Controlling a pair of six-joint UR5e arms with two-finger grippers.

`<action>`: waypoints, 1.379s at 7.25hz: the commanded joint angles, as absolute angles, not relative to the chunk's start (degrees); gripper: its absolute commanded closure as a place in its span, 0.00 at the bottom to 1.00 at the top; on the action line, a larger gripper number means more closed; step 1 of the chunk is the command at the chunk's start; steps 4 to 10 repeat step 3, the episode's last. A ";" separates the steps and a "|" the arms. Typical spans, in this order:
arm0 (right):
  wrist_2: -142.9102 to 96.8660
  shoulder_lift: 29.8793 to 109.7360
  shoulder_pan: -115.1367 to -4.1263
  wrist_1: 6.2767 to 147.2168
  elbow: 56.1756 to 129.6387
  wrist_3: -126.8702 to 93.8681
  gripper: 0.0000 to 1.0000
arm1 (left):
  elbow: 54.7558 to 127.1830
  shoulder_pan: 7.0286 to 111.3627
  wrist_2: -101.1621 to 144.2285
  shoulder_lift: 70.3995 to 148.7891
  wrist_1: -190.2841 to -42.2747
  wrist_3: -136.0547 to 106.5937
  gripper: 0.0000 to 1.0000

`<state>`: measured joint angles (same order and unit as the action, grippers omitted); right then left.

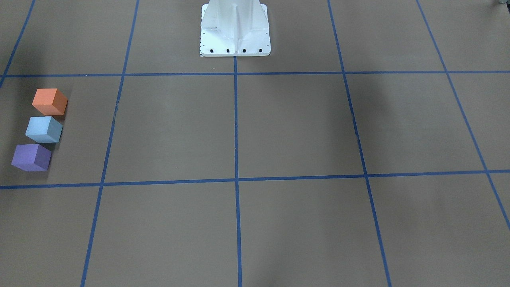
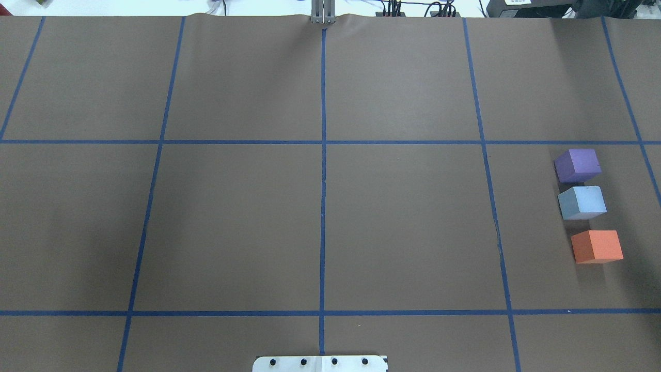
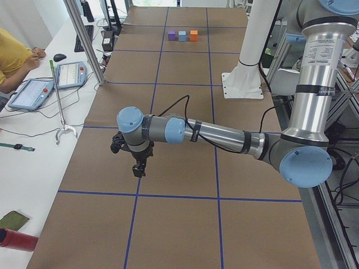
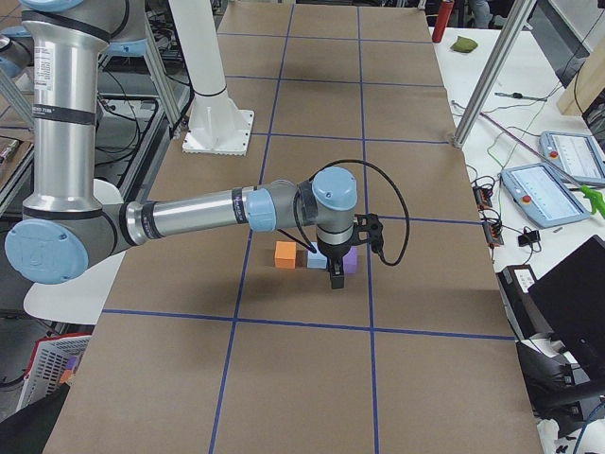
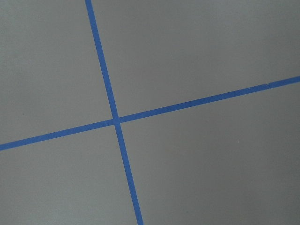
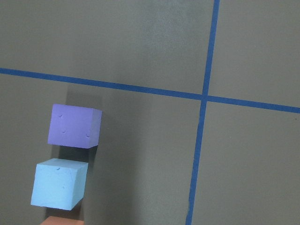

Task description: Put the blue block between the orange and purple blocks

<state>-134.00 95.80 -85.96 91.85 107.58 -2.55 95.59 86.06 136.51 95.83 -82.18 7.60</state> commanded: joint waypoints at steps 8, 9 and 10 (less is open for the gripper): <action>-134.21 95.80 -85.96 91.76 107.67 -2.64 0.00 | 97.73 86.57 136.15 95.02 -82.09 7.47 0.00; -134.21 95.80 -85.96 91.76 107.67 -2.64 0.00 | 97.73 86.57 136.15 95.02 -82.09 7.47 0.00; -134.21 95.80 -85.96 91.76 107.67 -2.64 0.00 | 97.73 86.57 136.15 95.02 -82.09 7.47 0.00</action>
